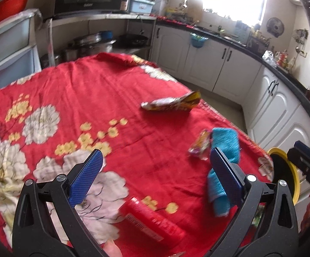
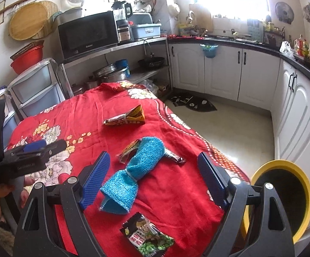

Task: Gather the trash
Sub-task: 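Grasp the red cylindrical can with the left tool while the right tool grasps the blue scrubber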

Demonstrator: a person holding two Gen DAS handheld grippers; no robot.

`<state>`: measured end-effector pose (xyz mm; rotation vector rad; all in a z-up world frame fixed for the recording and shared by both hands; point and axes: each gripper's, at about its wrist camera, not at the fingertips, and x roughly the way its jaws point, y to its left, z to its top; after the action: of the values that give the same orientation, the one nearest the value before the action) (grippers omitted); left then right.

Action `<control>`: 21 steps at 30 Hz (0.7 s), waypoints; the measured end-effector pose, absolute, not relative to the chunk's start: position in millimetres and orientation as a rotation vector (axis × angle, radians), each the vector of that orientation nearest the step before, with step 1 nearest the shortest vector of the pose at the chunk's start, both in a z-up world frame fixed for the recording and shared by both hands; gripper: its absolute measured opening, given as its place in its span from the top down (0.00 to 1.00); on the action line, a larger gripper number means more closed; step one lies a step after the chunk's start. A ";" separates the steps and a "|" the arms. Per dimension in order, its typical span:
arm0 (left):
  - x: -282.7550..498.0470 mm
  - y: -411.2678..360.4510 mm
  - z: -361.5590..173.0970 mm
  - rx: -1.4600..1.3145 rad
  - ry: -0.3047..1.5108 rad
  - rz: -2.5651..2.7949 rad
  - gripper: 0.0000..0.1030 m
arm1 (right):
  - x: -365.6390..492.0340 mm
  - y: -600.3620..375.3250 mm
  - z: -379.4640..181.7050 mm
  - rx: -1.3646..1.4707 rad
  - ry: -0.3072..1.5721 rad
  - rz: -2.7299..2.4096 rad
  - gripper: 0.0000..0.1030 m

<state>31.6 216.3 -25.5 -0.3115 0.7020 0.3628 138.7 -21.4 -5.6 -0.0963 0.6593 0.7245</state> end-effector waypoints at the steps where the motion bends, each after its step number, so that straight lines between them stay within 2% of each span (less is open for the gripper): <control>1: 30.2 219.1 -29.0 -0.318 0.710 0.367 0.10 | 140.6 -18.5 -7.7 -0.098 0.668 0.727 0.21; 16: 6.1 229.8 -76.0 -0.523 0.886 0.328 0.10 | 171.3 22.6 -48.7 -0.118 0.800 0.753 0.22; 21: 5.2 224.2 -84.0 -0.553 0.913 0.314 0.12 | 187.6 35.1 -65.7 -0.096 0.876 0.750 0.26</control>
<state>5.2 224.2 -84.0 -0.5531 0.9127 0.3139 187.6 35.1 -65.7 -0.0965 0.8762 0.7498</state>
